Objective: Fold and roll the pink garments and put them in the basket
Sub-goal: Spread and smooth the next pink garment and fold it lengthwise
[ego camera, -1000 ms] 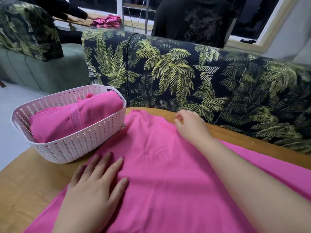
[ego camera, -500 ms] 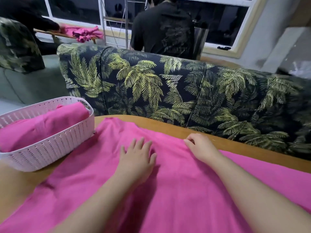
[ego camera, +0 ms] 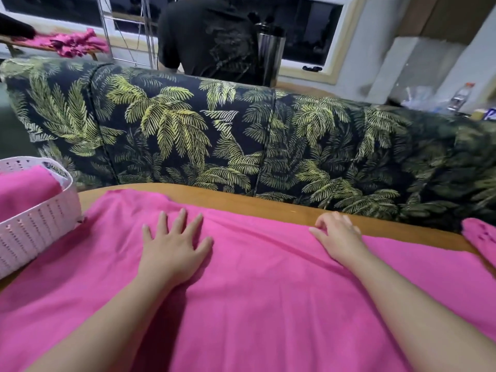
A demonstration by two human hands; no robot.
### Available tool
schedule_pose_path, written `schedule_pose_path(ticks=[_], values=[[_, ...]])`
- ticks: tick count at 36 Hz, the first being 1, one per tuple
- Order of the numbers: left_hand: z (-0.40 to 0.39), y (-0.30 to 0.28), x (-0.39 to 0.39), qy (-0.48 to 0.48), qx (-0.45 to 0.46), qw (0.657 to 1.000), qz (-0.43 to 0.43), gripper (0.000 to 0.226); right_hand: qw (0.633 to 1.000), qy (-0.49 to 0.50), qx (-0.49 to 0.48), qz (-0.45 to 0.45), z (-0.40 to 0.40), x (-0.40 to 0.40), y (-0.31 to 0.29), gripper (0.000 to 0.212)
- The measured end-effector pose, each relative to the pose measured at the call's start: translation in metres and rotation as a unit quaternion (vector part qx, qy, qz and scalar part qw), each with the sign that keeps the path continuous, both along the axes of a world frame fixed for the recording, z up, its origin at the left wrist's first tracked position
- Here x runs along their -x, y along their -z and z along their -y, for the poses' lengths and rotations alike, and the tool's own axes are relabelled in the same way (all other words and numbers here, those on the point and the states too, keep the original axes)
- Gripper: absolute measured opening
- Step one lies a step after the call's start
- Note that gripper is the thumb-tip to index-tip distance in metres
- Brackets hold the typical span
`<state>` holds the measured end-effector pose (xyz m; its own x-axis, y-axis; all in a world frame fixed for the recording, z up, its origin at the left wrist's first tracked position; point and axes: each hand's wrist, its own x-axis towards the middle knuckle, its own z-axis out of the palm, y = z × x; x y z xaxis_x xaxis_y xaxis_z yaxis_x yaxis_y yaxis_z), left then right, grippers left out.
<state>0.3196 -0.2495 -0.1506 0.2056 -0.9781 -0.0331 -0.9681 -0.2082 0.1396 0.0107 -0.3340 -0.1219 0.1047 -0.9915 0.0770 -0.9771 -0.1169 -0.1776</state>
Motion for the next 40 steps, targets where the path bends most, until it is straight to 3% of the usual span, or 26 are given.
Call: schedule_pose_path(ticks=[7, 12, 20, 28, 30, 32, 36, 40], values=[[0.001, 0.0, 0.001, -0.002, -0.001, 1.0, 0.011, 0.07, 0.999, 0.004, -0.028, -0.035, 0.014, 0.009, 0.001, 0.018], [0.001, 0.0, 0.001, -0.005, -0.004, 1.0, 0.018, 0.095, 0.994, 0.0, -0.008, -0.107, 0.018, 0.007, 0.005, 0.029], [0.006, -0.004, 0.0, -0.003, -0.023, 0.999, 0.022, 0.098, 0.994, 0.026, 0.009, -0.108, 0.026, 0.005, 0.001, 0.032], [0.02, -0.022, 0.006, -0.03, -0.006, 0.999, -0.02, 0.05, 0.998, 0.053, 0.033, 0.002, -0.008, 0.045, -0.007, 0.035], [0.029, -0.026, 0.018, 0.016, 0.034, 0.999, 0.014, 0.046, 0.997, 0.066, 0.028, 0.021, -0.021, 0.065, -0.006, 0.038], [0.035, -0.029, 0.036, 0.103, 0.049, 0.993, -0.006, 0.044, 0.997, 0.074, 0.018, 0.025, -0.035, 0.086, -0.005, 0.038], [0.032, -0.032, 0.081, 0.215, 0.003, 0.976, -0.027, 0.08, 0.995, 0.096, -0.018, 0.009, -0.057, 0.124, -0.004, 0.042], [0.035, -0.025, 0.112, 0.168, -0.065, 0.983, -0.03, 0.05, 0.983, 0.14, -0.118, -0.016, -0.065, 0.15, -0.001, 0.055]])
